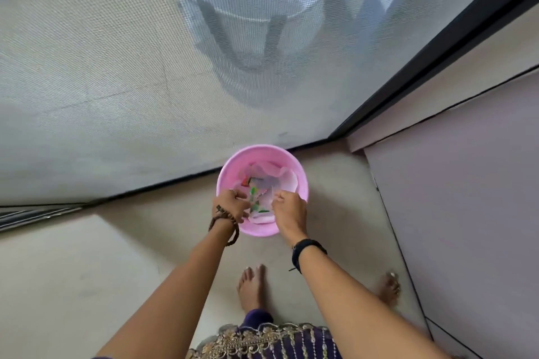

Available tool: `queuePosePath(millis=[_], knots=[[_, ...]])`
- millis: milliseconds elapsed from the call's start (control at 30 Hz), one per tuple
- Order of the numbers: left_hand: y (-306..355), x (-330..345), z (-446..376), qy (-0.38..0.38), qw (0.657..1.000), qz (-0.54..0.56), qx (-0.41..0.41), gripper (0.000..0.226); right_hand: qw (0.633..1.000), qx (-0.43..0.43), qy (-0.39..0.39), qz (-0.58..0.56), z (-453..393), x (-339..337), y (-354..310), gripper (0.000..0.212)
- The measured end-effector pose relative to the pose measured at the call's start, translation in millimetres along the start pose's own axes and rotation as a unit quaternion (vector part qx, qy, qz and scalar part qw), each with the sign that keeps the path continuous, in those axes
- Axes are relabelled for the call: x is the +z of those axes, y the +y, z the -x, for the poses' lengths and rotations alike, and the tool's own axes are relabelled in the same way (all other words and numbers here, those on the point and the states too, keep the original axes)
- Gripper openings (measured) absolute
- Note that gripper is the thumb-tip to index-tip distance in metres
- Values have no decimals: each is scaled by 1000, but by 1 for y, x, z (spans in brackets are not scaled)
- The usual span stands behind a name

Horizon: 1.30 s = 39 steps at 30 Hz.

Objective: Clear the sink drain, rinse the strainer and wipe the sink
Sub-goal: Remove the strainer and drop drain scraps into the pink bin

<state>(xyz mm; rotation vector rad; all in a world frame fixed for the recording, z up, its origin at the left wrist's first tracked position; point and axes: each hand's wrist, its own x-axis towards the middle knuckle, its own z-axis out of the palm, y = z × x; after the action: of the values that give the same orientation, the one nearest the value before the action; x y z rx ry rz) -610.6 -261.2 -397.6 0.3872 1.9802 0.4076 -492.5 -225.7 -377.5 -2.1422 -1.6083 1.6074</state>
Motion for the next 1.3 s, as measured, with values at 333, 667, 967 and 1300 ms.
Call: queuePosePath(millis=[333, 667, 967, 1300], knots=[[54, -6, 95, -4, 991, 109, 77, 18, 988, 10, 22, -150, 47, -57, -33, 16], [244, -17, 330, -130, 909, 275, 284, 15, 906, -152, 130, -372, 221, -298, -134, 10], [389, 105, 530, -354, 811, 115, 452, 13, 816, -253, 369, -367, 354, -532, -81, 23], [463, 322, 526, -222, 761, -320, 519, 8, 858, 9, 385, -341, 285, -663, 90, 15]])
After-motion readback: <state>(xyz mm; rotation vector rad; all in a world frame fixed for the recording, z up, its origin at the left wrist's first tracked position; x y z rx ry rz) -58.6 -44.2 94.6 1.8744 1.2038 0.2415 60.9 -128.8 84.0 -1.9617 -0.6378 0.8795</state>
